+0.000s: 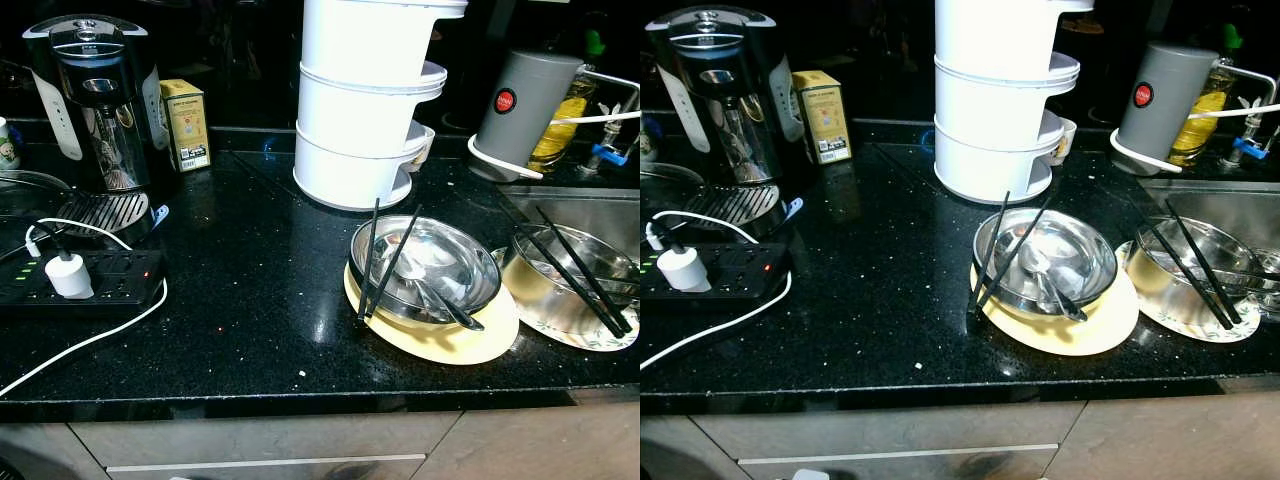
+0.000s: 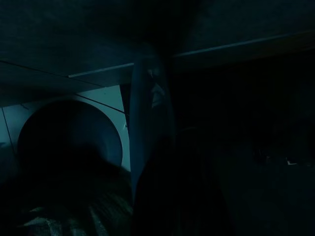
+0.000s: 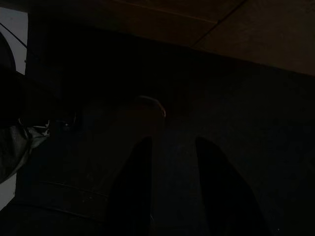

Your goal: Kitchen organization

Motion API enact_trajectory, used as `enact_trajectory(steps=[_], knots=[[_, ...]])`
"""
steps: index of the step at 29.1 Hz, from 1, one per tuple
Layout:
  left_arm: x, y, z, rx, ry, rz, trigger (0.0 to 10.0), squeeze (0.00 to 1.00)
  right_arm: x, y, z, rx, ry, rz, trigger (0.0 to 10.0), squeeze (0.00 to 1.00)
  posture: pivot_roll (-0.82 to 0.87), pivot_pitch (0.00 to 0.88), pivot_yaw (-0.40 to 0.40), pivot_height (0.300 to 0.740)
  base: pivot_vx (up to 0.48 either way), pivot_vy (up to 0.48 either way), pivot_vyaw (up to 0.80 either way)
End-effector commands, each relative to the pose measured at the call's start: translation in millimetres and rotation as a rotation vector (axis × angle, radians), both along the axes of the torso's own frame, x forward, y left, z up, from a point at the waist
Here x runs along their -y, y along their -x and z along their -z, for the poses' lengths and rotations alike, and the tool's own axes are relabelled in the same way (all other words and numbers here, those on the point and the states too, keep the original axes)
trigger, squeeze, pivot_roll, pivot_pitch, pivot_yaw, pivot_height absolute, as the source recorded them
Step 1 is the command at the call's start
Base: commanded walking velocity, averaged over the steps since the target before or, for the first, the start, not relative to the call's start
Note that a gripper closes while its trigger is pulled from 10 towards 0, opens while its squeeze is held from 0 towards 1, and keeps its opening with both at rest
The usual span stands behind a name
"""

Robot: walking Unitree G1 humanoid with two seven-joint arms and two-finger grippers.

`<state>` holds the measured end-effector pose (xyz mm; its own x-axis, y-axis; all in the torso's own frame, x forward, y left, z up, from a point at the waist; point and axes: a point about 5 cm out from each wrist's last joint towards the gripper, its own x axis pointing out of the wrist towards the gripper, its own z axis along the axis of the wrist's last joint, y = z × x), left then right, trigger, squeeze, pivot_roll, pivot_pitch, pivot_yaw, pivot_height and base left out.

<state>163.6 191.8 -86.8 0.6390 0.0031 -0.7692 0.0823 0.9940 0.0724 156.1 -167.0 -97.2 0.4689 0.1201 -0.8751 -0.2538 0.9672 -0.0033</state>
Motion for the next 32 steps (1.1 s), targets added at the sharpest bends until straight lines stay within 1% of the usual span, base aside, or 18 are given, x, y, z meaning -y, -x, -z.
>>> enact_trajectory(steps=[1,16,23,32], knots=[[1.7,5.5,2.9,-0.021,0.005,0.009,10.0,0.00,-0.2,11.9,4.8,-0.044,-0.003,-0.001,10.0,0.00,-0.03,0.088,-0.064,0.740,-0.255,0.000,0.00],[2.9,4.3,2.7,-0.021,0.011,0.010,10.0,0.00,-3.5,10.0,4.4,-0.043,-0.002,-0.005,10.0,0.00,-0.03,0.091,-0.064,0.740,-0.258,0.000,0.00],[3.9,4.9,4.0,-0.047,0.003,0.007,10.0,0.00,-3.5,9.9,4.5,-0.044,-0.001,-0.006,10.0,0.00,-0.04,0.094,-0.066,0.740,0.000,0.000,0.00],[4.5,5.1,4.3,-0.049,0.006,0.006,10.0,0.00,-0.4,12.5,5.1,-0.048,0.001,-0.008,10.0,0.00,-0.04,0.096,-0.068,0.740,0.000,0.000,0.00]])
